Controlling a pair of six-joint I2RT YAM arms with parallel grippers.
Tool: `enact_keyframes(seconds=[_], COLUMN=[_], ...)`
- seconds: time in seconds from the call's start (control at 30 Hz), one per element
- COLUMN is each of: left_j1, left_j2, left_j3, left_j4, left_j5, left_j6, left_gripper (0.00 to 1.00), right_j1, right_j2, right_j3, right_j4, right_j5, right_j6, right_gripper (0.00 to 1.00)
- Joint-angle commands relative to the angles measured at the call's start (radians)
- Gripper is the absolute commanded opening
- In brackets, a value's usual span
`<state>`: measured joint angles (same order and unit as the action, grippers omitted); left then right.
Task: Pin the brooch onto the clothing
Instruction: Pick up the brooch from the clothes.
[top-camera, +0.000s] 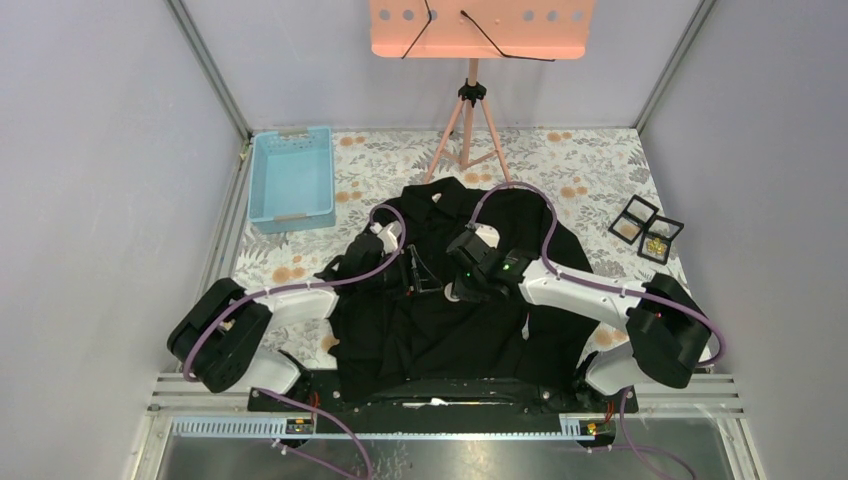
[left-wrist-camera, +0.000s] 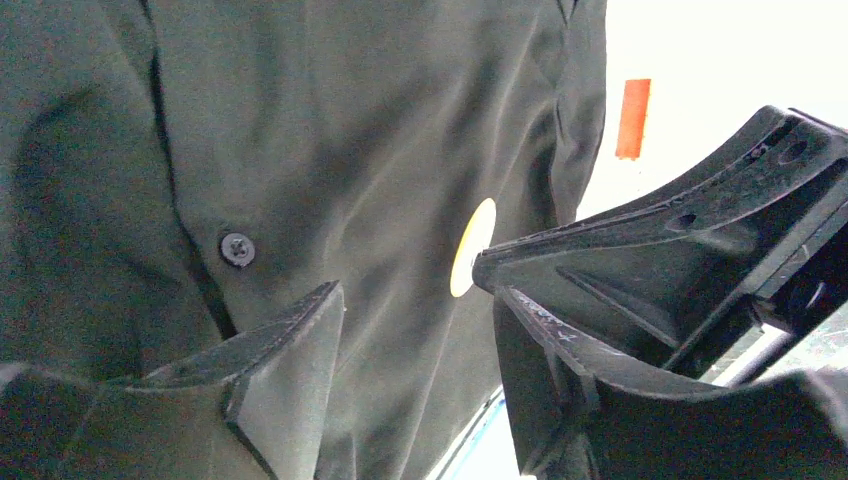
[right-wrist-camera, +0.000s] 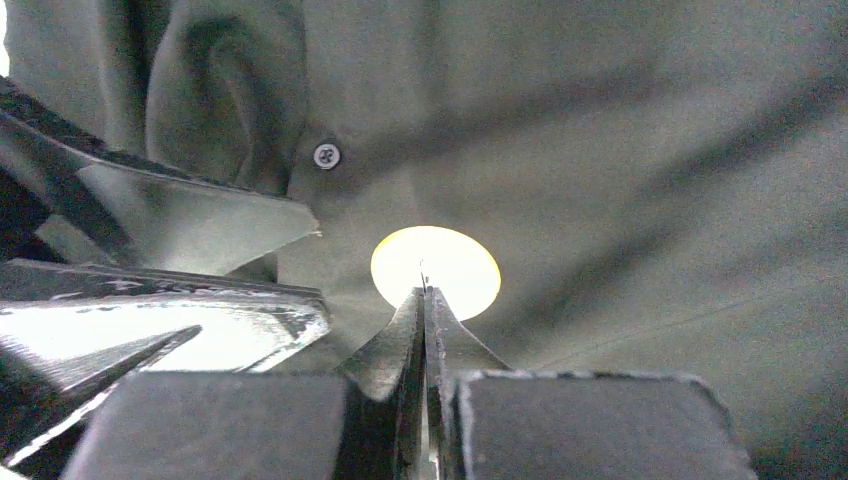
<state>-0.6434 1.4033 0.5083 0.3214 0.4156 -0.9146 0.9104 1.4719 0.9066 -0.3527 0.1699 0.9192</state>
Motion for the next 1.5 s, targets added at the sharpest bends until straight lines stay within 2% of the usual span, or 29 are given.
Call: enact_keyframes(seconds=[0.0, 0.37, 0.5, 0.7, 0.97, 1.07, 1.2, 1.3, 1.37, 1.47], left_j1=[-0.005, -0.007, -0.008, -0.008, -0.009, -0.009, -0.008, -0.008, -0.007, -0.005], left_j2=[0.024, 0.089, 0.090, 0.090, 0.077, 0.077, 0.077, 0.071, 0.060, 0.014], left_j3=[-0.008, -0.024, -0.026, -0.035, -0.060, -0.062, -0.059, -0.055, -0.050, -0.030], left_j4=[0.145, 0.305, 0.315, 0.322, 0.327, 0.329, 0.329, 0.326, 0.316, 0.261], left_j5=[0.083, 0.160, 0.161, 0.168, 0.172, 0.173, 0.176, 0.181, 0.188, 0.193], left_j6=[-0.025, -0.097, -0.104, -0.108, -0.112, -0.113, -0.112, -0.107, -0.098, -0.065], left_gripper=[0.58, 0.47, 0.36, 0.26, 0.22, 0.15, 0.00, 0.00, 0.00, 0.00], right_j1=[0.011, 0.010, 0.010, 0.010, 0.009, 0.010, 0.010, 0.010, 0.010, 0.010], right_j2=[-0.048, -0.064, -0.068, -0.072, -0.077, -0.074, -0.073, -0.077, -0.094, -0.169], right_j3=[0.000, -0.013, -0.015, -0.018, -0.021, -0.020, -0.018, -0.014, -0.010, 0.002], right_j4=[0.030, 0.097, 0.105, 0.113, 0.119, 0.122, 0.123, 0.113, 0.095, 0.040], right_j5=[0.000, -0.074, -0.088, -0.093, -0.097, -0.103, -0.109, -0.111, -0.107, -0.087], right_j6=[-0.028, -0.042, -0.044, -0.040, -0.037, -0.037, -0.040, -0.047, -0.063, -0.099], right_gripper=[0.00, 0.00, 0.00, 0.00, 0.00, 0.00, 0.00, 0.00, 0.12, 0.39])
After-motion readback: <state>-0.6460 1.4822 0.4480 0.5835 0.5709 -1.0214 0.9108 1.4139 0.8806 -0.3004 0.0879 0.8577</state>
